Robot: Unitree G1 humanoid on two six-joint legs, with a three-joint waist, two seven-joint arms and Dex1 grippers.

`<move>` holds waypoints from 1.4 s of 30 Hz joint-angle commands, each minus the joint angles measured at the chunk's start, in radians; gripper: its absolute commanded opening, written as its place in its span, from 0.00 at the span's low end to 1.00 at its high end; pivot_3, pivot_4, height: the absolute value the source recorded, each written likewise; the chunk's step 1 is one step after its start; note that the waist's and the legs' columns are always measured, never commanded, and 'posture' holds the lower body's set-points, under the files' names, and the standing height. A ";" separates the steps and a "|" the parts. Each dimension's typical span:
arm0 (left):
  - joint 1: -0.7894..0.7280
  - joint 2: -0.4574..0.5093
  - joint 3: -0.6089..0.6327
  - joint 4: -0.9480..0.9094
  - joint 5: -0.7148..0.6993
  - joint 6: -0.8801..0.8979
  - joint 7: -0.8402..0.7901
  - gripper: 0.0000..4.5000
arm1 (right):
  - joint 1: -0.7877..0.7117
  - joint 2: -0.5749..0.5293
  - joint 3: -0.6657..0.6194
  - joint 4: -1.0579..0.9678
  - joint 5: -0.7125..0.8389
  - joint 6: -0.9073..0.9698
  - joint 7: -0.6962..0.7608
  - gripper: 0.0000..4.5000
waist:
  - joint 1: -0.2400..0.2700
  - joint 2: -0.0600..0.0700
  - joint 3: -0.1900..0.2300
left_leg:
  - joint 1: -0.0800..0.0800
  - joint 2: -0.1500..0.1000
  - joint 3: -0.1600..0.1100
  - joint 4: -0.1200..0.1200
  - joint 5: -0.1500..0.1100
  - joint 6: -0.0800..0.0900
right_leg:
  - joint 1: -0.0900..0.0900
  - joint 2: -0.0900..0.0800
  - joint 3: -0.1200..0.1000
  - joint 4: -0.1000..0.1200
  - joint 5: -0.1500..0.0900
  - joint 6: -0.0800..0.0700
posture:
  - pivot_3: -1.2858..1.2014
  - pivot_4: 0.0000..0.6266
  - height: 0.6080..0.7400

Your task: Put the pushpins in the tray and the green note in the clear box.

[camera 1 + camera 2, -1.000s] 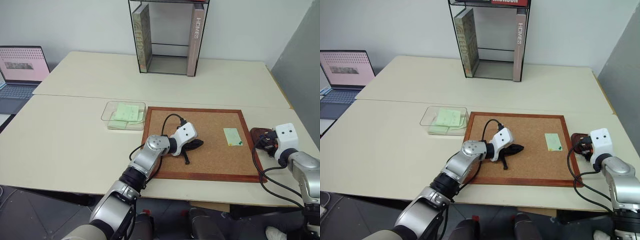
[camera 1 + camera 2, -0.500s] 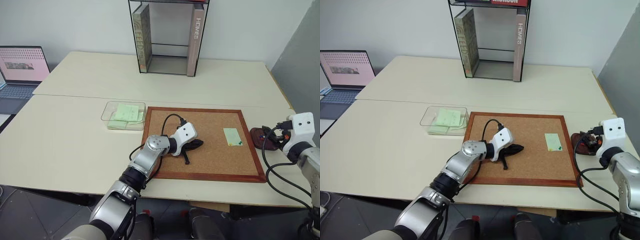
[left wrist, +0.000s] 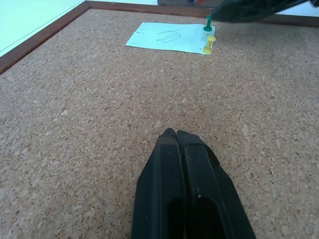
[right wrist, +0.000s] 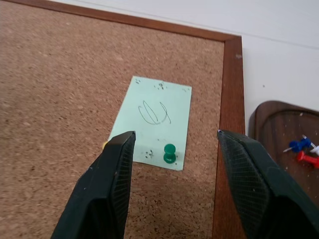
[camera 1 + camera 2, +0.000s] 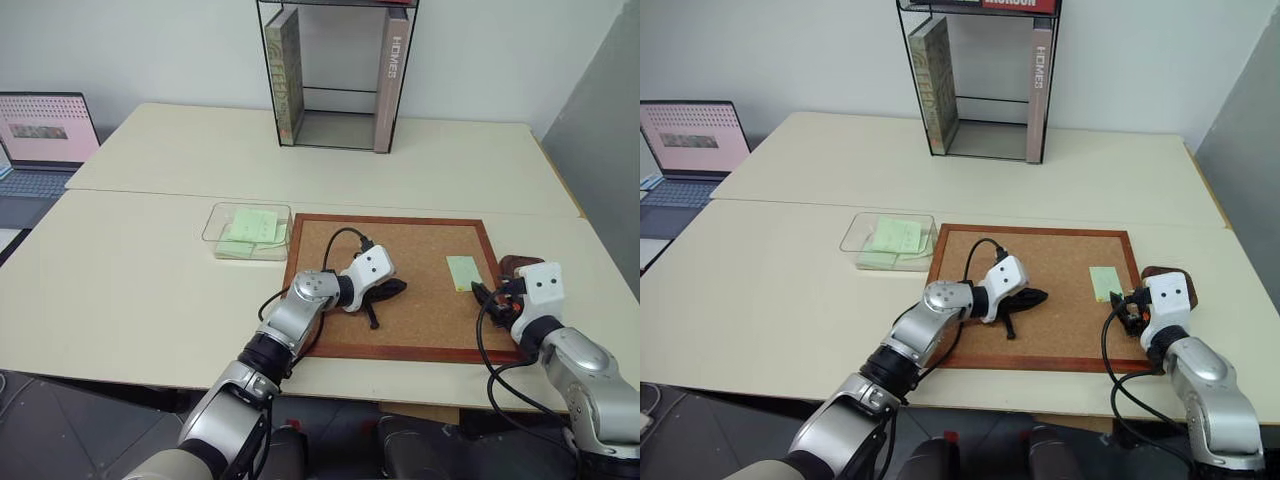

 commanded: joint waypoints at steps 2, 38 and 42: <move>0.011 -0.001 -0.024 0.006 0.018 0.003 -0.008 0.00 | -0.041 0.008 0.005 0.042 -0.028 -0.051 -0.026 0.62 | 0.000 0.000 0.000 | 0.000 0.000 0.000 0.000 0.000 0.000 | 0.000 0.000 0.000 0.000 0.000 0.000 | 0.52 0.24 1.00; 0.007 0.009 -0.029 0.013 0.037 0.003 -0.009 0.00 | -0.010 0.046 -0.010 -0.118 0.020 -0.042 -0.052 0.01 | 0.001 0.000 0.000 | 0.000 0.000 0.000 0.000 0.000 0.000 | 0.000 0.000 0.000 0.000 0.000 0.000 | 0.52 0.24 1.00; 0.006 0.012 -0.028 0.015 0.038 0.002 -0.010 0.00 | -0.021 0.030 -0.045 -0.126 0.025 -0.024 -0.064 0.01 | 0.001 0.000 0.000 | 0.000 0.000 0.000 0.000 0.000 0.000 | 0.000 0.000 0.000 0.000 -0.001 -0.001 | 0.52 0.24 1.00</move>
